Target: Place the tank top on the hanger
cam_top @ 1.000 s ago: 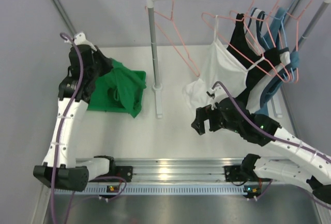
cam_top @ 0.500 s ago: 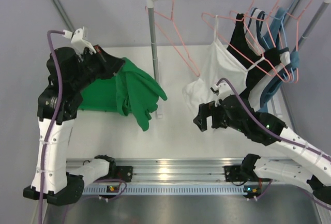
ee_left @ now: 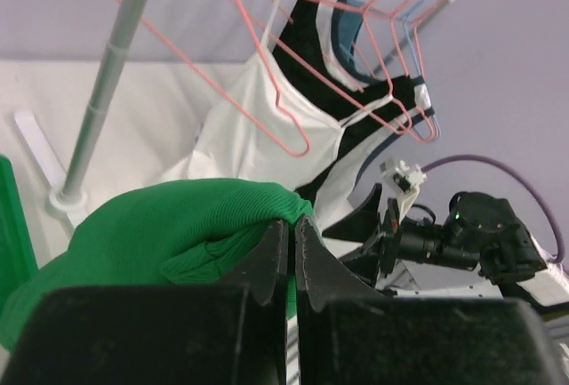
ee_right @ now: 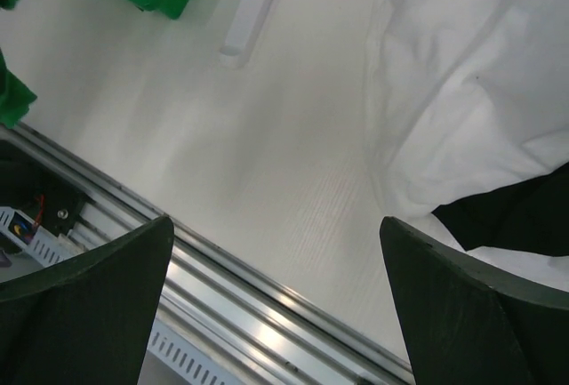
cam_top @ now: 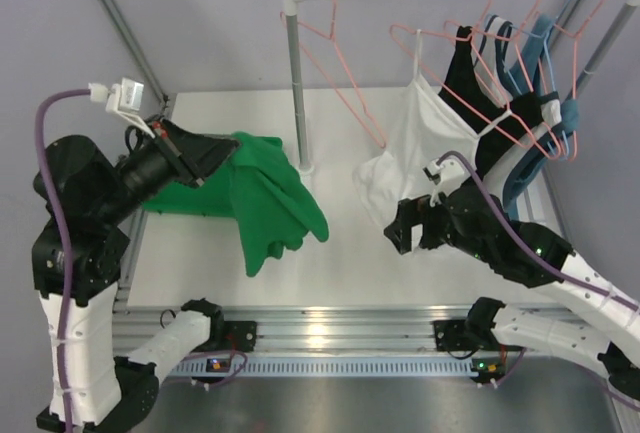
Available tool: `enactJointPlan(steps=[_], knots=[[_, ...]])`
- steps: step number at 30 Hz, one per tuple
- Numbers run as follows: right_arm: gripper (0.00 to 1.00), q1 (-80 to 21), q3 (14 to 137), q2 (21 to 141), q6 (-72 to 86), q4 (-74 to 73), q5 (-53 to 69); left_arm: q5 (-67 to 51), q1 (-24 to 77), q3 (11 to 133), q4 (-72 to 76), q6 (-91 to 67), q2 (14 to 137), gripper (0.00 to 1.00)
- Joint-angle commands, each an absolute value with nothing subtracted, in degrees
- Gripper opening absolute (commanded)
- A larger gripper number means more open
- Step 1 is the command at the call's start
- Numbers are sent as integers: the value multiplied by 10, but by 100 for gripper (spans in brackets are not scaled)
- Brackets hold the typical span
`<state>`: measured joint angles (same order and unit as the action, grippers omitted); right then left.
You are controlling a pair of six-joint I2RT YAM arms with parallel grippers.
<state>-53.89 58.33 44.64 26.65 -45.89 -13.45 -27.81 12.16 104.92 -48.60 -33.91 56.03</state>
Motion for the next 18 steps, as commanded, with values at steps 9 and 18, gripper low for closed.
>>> enactJointPlan(steps=[9, 18], knots=[[100, -543, 569, 428, 296, -456, -149, -88, 346, 589, -225, -510, 484, 0], [100, -544, 550, 427, 314, -450, -139, 138, 562, 587, -48, -547, 740, 0]])
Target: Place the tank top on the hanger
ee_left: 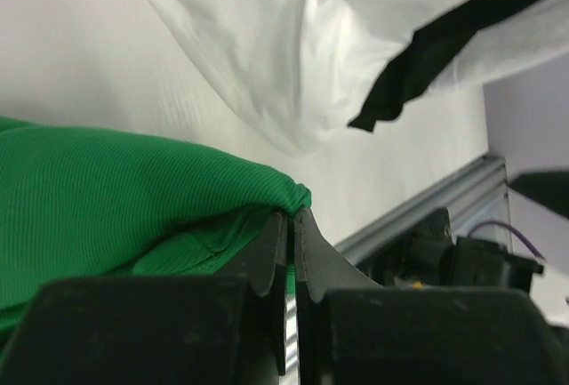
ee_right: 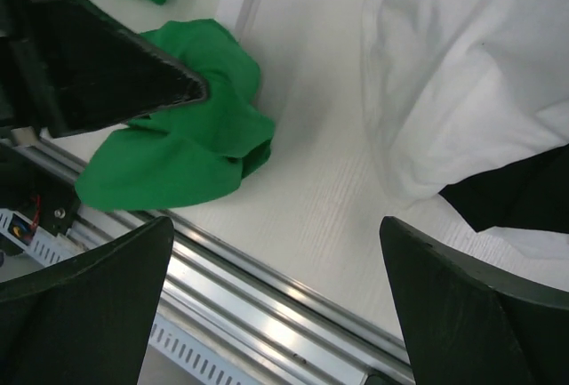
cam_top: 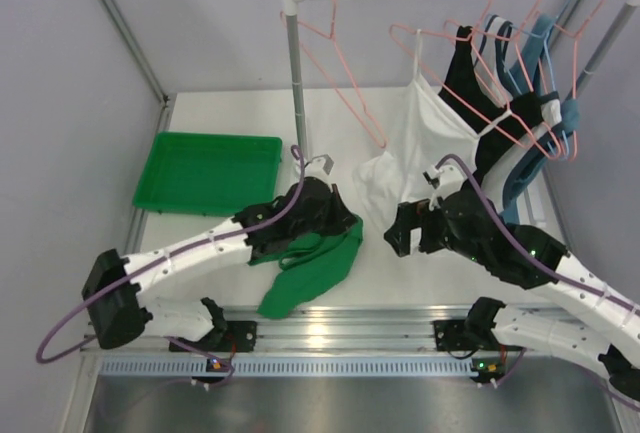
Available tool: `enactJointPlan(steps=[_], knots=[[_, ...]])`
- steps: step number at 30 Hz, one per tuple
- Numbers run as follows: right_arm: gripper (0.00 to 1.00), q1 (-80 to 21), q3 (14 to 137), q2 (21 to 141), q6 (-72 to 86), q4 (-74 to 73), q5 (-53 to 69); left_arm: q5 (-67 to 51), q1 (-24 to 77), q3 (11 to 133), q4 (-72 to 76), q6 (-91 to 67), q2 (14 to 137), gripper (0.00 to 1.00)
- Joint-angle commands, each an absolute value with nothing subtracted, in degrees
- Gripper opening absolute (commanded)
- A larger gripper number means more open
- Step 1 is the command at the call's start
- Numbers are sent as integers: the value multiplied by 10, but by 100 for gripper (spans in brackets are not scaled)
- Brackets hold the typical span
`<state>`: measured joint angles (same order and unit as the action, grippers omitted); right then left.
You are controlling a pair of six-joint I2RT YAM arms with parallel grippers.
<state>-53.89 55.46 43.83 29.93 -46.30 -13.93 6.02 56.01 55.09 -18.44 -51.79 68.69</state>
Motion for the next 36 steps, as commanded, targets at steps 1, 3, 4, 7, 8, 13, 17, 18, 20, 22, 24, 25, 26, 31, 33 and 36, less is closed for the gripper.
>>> enactJointPlan(steps=[1, 3, 4, 7, 8, 13, 17, 18, 20, 22, 24, 25, 26, 31, 33, 36], knots=[[100, -544, 548, 424, 316, -449, -139, 140, 561, 613, -44, -545, 758, 0], [100, -544, 541, 415, 322, -450, -136, 136, 561, 639, -44, -536, 805, 0], [100, -544, 539, 412, 324, -450, -135, 134, 561, 662, -47, -534, 817, 0], [100, -544, 525, 403, 330, -446, -129, 129, 561, 674, -52, -529, 847, 6], [100, -544, 518, 403, 331, -444, -127, 129, 561, 672, -57, -526, 850, 18], [100, -545, 492, 409, 342, -406, -97, 148, 559, 629, -81, -506, 816, 46], [100, -561, 475, 429, 358, -365, -86, 170, 553, 596, -131, -494, 754, 54], [100, -576, 472, 434, 366, -356, -88, 178, 549, 577, -162, -497, 740, 54], [100, -594, 469, 457, 375, -327, -96, 199, 534, 553, -192, -510, 686, 54], [99, -626, 469, 480, 385, -312, -118, 213, 527, 515, -239, -519, 644, 52], [97, -658, 478, 525, 388, -293, -147, 242, 519, 482, -271, -537, 581, 52], [96, -667, 481, 543, 388, -286, -155, 252, 516, 471, -306, -544, 564, 50], [94, -675, 490, 581, 387, -279, -161, 266, 512, 460, -322, -561, 536, 48], [84, -701, 539, 706, 361, -233, -174, 269, 478, 384, -368, -588, 490, 48], [80, -705, 555, 761, 354, -219, -171, 236, 438, 354, -371, -584, 480, 49], [77, -706, 579, 815, 348, -210, -173, 187, 383, 310, -352, -576, 463, 52]])
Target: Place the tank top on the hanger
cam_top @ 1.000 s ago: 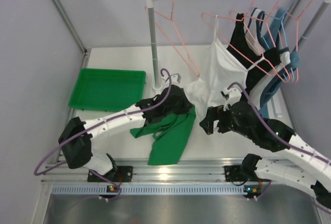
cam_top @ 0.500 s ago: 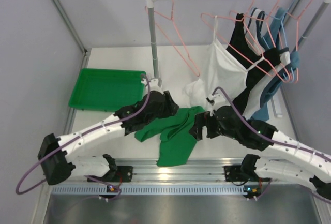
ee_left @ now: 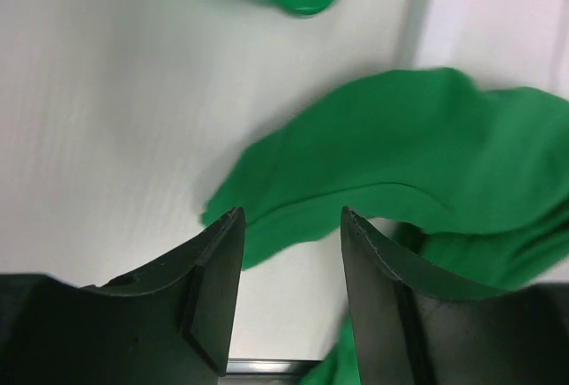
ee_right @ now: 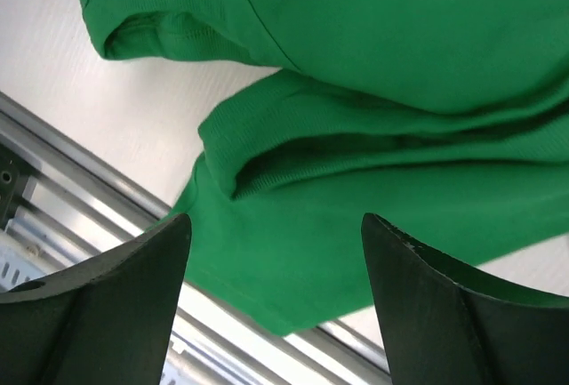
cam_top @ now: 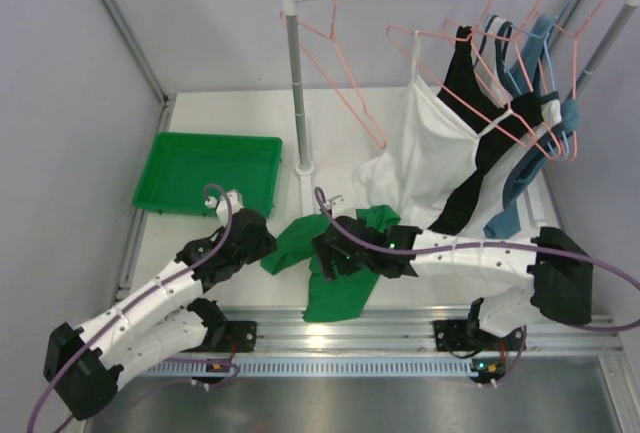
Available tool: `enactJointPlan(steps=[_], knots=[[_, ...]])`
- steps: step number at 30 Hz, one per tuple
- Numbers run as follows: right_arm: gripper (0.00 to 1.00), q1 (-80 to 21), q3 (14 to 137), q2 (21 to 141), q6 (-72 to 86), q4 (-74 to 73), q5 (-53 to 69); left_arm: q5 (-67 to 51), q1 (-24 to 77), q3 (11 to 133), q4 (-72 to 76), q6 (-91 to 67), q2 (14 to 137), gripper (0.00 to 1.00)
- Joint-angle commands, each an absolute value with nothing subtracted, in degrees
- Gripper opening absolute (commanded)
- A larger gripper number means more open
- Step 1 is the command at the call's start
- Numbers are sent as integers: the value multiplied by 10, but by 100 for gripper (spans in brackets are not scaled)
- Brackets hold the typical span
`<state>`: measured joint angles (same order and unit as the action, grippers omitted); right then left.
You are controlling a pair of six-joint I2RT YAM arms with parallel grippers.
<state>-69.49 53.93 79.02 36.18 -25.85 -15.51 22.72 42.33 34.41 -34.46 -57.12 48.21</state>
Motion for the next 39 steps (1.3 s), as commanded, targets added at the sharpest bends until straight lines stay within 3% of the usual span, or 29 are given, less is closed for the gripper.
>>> enactJointPlan(steps=[1, 7, 15, 19, 25, 26, 30, 33, 39], knots=[[77, -707, 587, 824, 347, -206, -174, 180, 372, 300, -348, -571, 459, 53], [70, -708, 600, 881, 348, -200, -165, 114, 304, 246, -315, -557, 453, 56], [58, -714, 605, 912, 352, -171, -162, 81, 294, 214, -269, -566, 468, 56], [48, -714, 615, 933, 351, -170, -162, 70, 294, 205, -244, -568, 477, 53], [27, -715, 613, 915, 353, -187, -190, 54, 294, 181, -191, -569, 498, 31], [25, -714, 613, 909, 353, -192, -197, 53, 294, 179, -185, -569, 499, 22], [14, -715, 613, 882, 351, -210, -208, 52, 294, 204, -212, -552, 492, 0], [5, -715, 616, 843, 348, -230, -220, 65, 294, 257, -270, -520, 469, 0], [2, -715, 654, 759, 329, -296, -257, 98, 294, 409, -382, -468, 431, 0]])
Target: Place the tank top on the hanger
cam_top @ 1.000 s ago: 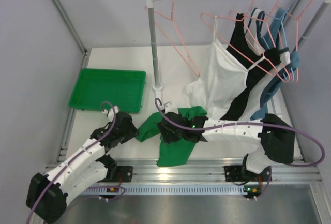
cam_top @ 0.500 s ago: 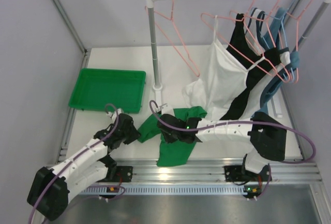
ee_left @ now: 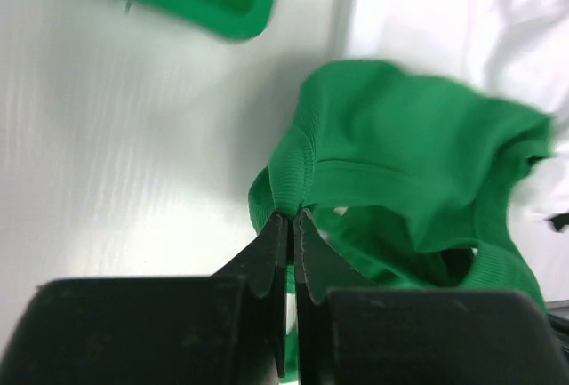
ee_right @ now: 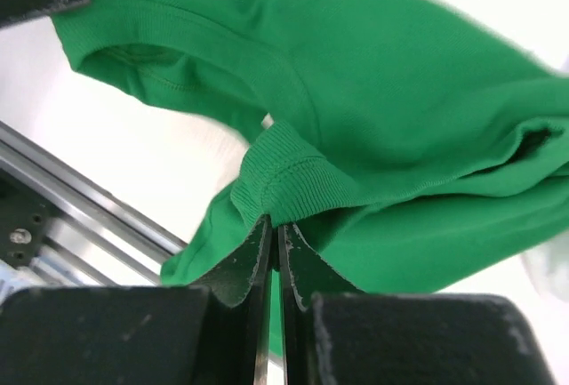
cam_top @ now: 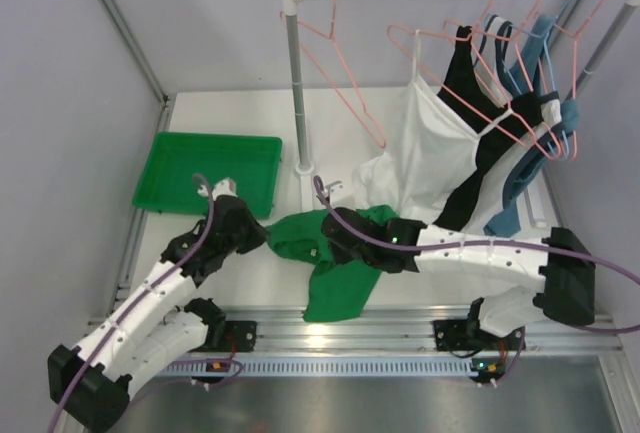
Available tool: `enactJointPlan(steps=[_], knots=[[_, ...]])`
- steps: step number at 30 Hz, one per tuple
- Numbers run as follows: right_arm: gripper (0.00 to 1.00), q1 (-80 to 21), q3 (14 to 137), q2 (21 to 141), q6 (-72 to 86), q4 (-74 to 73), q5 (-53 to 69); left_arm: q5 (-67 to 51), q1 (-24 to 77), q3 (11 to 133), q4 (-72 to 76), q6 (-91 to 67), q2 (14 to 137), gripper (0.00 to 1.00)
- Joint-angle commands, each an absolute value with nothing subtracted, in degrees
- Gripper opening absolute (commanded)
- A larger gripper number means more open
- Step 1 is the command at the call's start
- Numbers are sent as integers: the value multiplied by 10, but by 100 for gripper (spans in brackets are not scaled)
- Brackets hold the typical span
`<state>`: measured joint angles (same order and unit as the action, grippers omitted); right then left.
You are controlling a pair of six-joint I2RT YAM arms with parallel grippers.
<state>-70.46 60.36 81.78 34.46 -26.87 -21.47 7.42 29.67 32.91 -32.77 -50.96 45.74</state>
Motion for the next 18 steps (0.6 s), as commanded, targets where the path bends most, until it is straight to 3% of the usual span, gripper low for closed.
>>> enactJointPlan(steps=[1, 9, 18], knots=[[2, -715, 663, 748, 325, -304, -265, 105, 294, 451, -390, -463, 427, 0], [1, -710, 812, 674, 270, -390, -299, 127, 294, 686, -460, -438, 467, 0], [0, -684, 1040, 695, 177, -433, -316, 142, 294, 989, -487, -395, 590, 0]])
